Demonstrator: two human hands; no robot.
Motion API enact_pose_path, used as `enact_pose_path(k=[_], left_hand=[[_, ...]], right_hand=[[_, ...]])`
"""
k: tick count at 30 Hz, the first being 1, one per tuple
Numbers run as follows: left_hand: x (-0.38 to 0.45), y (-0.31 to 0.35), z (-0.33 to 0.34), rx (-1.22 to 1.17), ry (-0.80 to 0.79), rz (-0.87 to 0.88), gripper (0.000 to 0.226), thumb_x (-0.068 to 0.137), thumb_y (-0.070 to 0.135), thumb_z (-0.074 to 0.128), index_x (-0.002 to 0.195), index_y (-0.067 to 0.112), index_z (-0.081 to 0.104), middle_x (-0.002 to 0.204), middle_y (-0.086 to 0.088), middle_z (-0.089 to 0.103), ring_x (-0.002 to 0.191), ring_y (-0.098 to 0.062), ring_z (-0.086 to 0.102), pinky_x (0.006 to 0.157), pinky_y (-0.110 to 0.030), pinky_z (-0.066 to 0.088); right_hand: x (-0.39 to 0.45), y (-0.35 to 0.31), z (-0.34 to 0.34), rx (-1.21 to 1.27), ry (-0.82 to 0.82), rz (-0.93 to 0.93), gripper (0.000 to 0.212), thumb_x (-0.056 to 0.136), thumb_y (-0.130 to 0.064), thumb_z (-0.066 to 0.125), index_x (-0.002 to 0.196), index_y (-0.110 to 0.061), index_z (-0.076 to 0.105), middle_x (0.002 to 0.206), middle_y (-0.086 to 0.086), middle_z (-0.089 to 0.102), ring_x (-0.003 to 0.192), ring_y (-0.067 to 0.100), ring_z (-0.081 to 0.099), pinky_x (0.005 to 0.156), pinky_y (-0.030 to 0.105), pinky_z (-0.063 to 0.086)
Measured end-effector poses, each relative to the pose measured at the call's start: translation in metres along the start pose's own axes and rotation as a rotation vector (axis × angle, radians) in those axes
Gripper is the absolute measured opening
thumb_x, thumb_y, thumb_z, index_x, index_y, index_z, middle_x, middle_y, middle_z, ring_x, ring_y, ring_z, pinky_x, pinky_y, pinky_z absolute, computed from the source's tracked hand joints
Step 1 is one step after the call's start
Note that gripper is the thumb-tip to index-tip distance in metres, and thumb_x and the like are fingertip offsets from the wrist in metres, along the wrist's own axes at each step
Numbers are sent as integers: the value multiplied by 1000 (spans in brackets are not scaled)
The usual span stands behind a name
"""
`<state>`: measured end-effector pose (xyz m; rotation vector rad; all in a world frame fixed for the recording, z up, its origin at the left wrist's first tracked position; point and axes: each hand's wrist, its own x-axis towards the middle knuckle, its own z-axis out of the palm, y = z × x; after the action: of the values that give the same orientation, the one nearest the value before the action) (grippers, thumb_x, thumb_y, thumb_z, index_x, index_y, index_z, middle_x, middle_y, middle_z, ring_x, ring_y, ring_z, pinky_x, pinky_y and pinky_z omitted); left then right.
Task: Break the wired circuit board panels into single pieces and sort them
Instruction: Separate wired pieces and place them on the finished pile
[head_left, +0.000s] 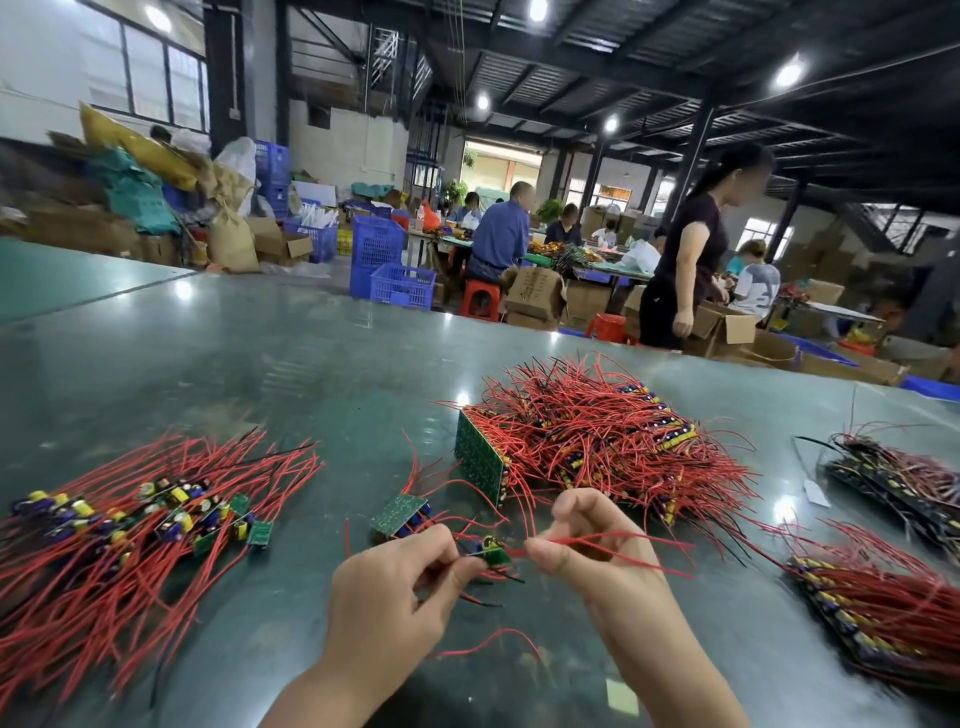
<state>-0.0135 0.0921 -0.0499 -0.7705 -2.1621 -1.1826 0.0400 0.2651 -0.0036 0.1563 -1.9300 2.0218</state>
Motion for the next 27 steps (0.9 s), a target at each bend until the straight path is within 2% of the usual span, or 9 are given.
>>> enact_pose_path(k=[2,5,8,13,15,19,22,25,27], left_hand=[[1,-3,-1,-77,-5,-19,34,78,58,53,72,24,48,48,6,38,44,-5,32,45,-22,25],[4,-10,-6,-173,21,-44,33,77,55,56,68,23,48,47,10,37,44,-1,32,46,-21,27],[5,-13,-9,-198,25,-31,31,78,52,57,67,23,50,48,13,40,45,0,35,46,-20,29],[5,-9,-4,-323,57,-78,30,79,53,57,73,23,60,54,8,53,49,-8,46,49,-26,37],[5,-8,-4,-382,69,-101,30,79,54,57,77,25,64,58,3,58,53,-13,52,51,-29,39],[2,-5,1,-371,-21,-35,24,79,50,60,76,27,64,55,12,53,50,-3,45,49,-19,35],[-1,-3,4,-367,-57,-17,23,79,51,60,75,28,63,55,13,51,50,-2,43,49,-17,33],[1,-5,3,-427,-10,-90,29,77,55,59,75,27,65,56,0,55,51,-14,45,52,-30,37],[2,-6,2,-451,4,-110,29,76,55,59,75,27,66,58,1,58,53,-10,48,53,-28,39]], right_hand=[[2,0,-3,36,46,-4,37,50,-11,88,77,-26,70,61,-3,61,56,8,57,55,14,45],[5,1,-9,234,173,-1,47,36,-32,95,78,-24,74,61,-2,61,53,8,57,51,14,47],[8,-2,-19,339,240,11,23,59,-15,77,81,-21,77,65,0,65,54,7,60,56,14,52],[9,5,-12,464,259,71,40,72,-11,61,112,-11,64,89,3,71,62,8,61,60,17,54],[6,8,-1,362,201,112,39,74,-9,62,113,-10,63,90,3,71,62,8,60,58,18,52],[0,11,13,25,96,33,22,84,1,60,99,-10,72,86,-3,73,62,4,59,61,14,48],[0,8,14,4,96,17,21,86,6,57,84,-5,75,77,1,72,61,6,58,61,14,47],[-2,8,13,-47,55,25,32,86,12,54,90,-13,74,86,2,75,72,6,63,67,16,50],[-4,8,18,-87,25,-10,30,85,12,57,88,-13,74,91,-3,75,77,3,65,69,16,50]])
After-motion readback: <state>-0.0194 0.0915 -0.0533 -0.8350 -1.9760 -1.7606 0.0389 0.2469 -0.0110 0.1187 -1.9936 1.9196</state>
